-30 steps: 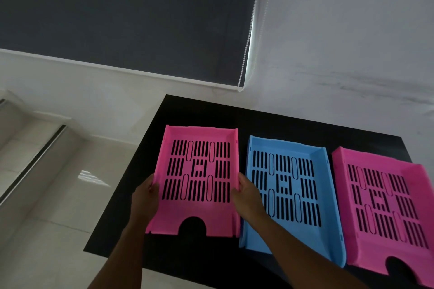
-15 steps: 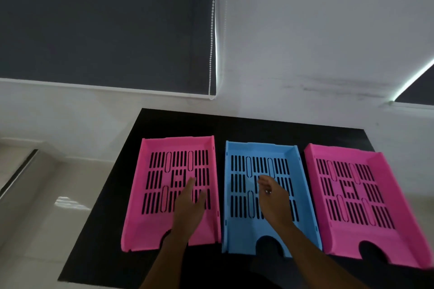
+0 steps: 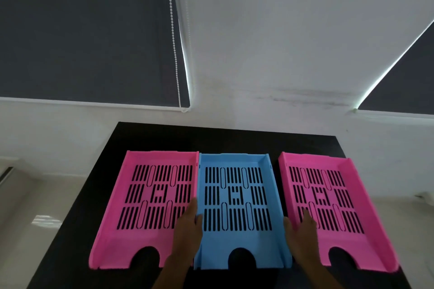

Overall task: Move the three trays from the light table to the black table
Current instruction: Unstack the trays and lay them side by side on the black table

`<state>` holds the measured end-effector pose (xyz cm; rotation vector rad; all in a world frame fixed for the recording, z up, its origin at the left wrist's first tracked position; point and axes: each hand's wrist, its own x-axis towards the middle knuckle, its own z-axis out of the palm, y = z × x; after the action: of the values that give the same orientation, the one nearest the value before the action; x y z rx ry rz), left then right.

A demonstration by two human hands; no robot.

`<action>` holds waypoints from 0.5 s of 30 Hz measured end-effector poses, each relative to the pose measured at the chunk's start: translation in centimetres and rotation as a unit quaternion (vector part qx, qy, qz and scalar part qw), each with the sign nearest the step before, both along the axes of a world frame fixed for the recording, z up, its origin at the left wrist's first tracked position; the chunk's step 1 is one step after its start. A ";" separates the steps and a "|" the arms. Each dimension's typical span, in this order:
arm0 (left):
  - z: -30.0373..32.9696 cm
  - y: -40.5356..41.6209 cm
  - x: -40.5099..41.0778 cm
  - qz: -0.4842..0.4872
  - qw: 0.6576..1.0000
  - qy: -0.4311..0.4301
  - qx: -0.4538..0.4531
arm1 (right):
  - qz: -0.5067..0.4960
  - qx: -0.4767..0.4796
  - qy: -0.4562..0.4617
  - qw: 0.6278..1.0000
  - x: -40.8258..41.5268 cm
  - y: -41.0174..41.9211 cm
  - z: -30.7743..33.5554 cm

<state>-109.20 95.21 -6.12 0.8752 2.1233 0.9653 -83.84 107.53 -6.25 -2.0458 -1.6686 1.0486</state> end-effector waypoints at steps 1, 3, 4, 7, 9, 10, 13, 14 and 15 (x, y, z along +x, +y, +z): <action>-0.1 0.0 0.1 0.003 1.000 0.003 -0.002 | 0.016 -0.001 0.008 1.000 0.1 0.0 -0.5; -0.1 0.2 0.2 0.008 1.000 0.009 -0.006 | 0.051 0.001 0.006 0.999 0.3 -0.2 -1.2; 0.0 0.2 0.3 0.012 1.000 0.007 -0.006 | 0.065 -0.003 0.001 0.998 0.4 -0.1 -1.1; -0.1 0.3 0.6 0.029 1.000 0.002 -0.008 | 0.096 -0.021 0.008 0.995 0.8 0.2 -0.9; -0.2 0.3 0.7 0.037 0.999 -0.003 -0.008 | 0.094 -0.032 0.011 0.995 1.1 0.3 -1.2; -0.3 0.4 0.8 0.039 0.999 -0.001 -0.009 | 0.090 -0.040 0.010 0.995 1.2 0.4 -1.5; -0.3 0.8 1.1 0.040 0.999 0.002 -0.012 | 0.096 -0.029 0.008 0.995 1.7 0.7 -1.5; -0.2 0.9 1.2 0.038 0.999 0.008 -0.014 | 0.105 -0.019 0.006 0.994 1.9 0.7 -1.2; 0.0 1.0 1.3 0.036 0.999 0.014 -0.015 | 0.117 -0.012 0.002 0.993 1.9 0.6 -0.9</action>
<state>-107.87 96.23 -6.14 0.8054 2.2003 0.9600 -81.93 108.13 -7.13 -1.8943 -1.9380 1.1477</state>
